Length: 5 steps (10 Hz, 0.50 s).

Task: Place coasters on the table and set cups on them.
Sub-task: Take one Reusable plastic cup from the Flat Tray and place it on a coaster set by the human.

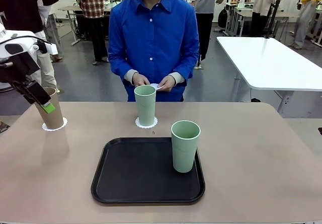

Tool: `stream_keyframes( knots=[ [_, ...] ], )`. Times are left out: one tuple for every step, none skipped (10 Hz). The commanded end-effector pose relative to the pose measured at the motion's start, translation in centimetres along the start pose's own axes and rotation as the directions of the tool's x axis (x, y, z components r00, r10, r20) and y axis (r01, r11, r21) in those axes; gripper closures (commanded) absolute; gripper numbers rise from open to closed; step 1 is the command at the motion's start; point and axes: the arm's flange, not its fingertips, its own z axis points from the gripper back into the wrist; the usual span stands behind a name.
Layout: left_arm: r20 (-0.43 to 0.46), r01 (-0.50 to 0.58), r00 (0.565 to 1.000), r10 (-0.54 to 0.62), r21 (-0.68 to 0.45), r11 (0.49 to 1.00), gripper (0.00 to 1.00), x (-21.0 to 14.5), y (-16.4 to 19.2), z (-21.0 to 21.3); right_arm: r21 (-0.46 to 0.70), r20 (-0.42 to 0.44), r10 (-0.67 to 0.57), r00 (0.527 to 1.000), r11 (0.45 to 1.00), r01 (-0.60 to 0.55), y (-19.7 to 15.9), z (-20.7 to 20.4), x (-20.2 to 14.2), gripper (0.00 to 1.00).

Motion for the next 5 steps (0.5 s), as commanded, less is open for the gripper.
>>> stream_keyframes(
  knots=[
    [0.078,-0.063,0.994,0.072,-0.116,0.991,0.0,-1.4,2.8,0.4,0.021,0.003,0.008,1.0,1.0,-0.008,0.1,-0.1,0.0,0.0],
    [0.12,-0.119,0.981,0.151,-0.238,0.964,0.0,-3.7,4.7,0.8,0.021,0.003,0.008,1.0,1.0,-0.008,0.1,-0.1,0.0,0.0],
    [0.156,-0.158,0.963,0.221,-0.336,0.928,0.0,-5.3,7.2,1.7,0.021,0.003,0.008,1.0,1.0,-0.008,0.1,-0.1,0.0,0.0],
    [0.178,-0.204,0.937,0.301,-0.42,0.884,0.0,-6.2,10.2,2.7,0.021,0.003,0.008,1.0,1.0,-0.008,0.1,-0.1,0.0,0.0],
    [0.189,-0.238,0.909,0.37,-0.493,0.837,0.0,-8.1,12.6,2.6,0.021,0.003,0.008,1.0,1.0,-0.008,0.1,-0.1,0.0,0.0]
  ],
)
